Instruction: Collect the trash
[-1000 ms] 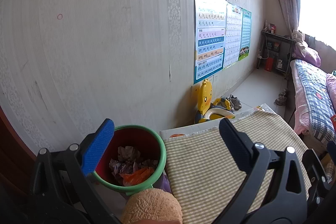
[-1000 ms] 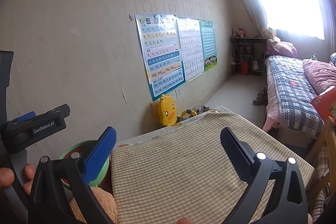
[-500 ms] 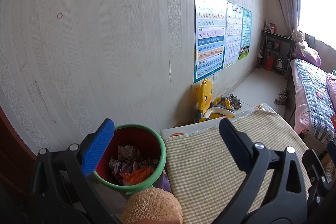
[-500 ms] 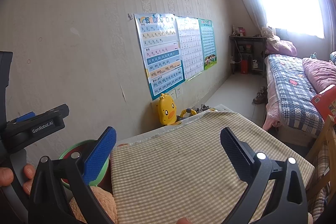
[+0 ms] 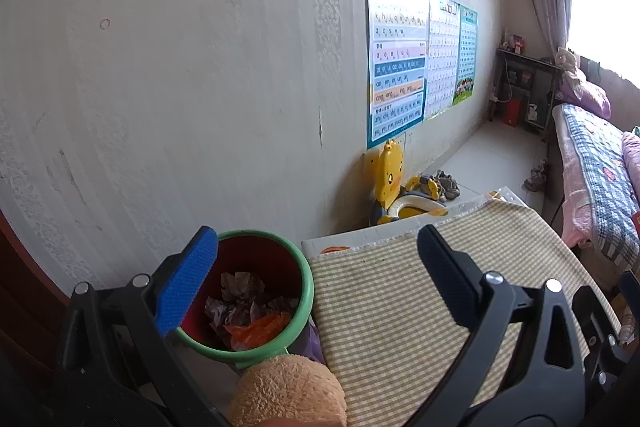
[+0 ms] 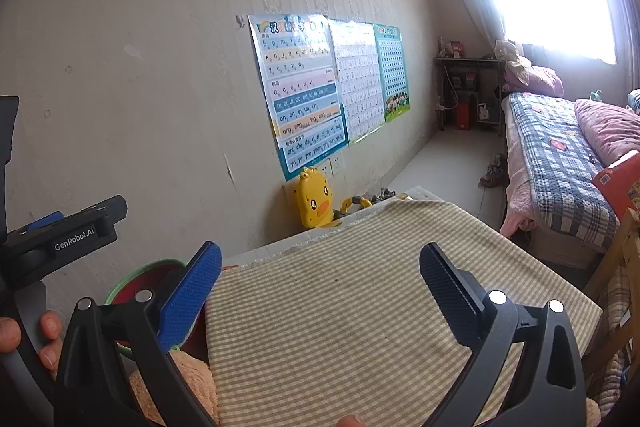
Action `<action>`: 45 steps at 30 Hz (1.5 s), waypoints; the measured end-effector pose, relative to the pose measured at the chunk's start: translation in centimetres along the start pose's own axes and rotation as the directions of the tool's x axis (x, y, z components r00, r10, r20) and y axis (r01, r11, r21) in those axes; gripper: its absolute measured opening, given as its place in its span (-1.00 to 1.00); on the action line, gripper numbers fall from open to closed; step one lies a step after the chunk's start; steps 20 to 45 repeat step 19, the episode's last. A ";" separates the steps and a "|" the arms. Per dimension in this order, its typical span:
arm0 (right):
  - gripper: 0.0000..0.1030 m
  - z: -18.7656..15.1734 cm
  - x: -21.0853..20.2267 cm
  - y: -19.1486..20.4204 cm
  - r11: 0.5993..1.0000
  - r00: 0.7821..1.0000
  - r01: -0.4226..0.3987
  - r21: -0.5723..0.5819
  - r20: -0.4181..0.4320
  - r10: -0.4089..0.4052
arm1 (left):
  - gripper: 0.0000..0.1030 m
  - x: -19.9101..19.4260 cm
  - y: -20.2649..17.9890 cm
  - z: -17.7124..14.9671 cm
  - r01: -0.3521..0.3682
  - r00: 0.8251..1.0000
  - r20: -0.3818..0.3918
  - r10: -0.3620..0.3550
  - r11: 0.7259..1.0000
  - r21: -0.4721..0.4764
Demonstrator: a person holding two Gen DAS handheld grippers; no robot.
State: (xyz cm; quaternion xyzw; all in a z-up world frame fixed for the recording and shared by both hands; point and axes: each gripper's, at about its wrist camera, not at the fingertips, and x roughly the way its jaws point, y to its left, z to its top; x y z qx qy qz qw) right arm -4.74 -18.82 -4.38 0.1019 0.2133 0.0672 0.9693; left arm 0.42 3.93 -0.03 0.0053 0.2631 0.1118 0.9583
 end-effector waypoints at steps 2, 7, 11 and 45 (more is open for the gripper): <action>0.86 -0.2 0.5 -0.3 1.000 1.000 0.002 0.005 -0.012 -0.002 | 0.90 0.4 -0.1 -0.2 0.002 1.000 -0.011 -0.002 1.000 0.003; 0.86 -1.0 1.9 -1.2 1.000 0.998 0.015 0.024 -0.054 -0.014 | 0.90 1.6 -0.6 -0.9 0.008 0.999 -0.050 -0.007 1.000 0.011; 0.86 -2.1 4.3 -3.5 0.997 0.993 0.054 0.053 -0.106 -0.048 | 0.90 2.8 -0.8 -1.6 0.048 0.995 -0.083 -0.047 0.999 0.010; 0.86 -5.6 13.1 -16.7 0.894 0.872 0.441 0.077 -0.273 -0.407 | 0.90 5.3 -0.8 -3.1 0.110 0.987 -0.121 -0.109 0.994 0.002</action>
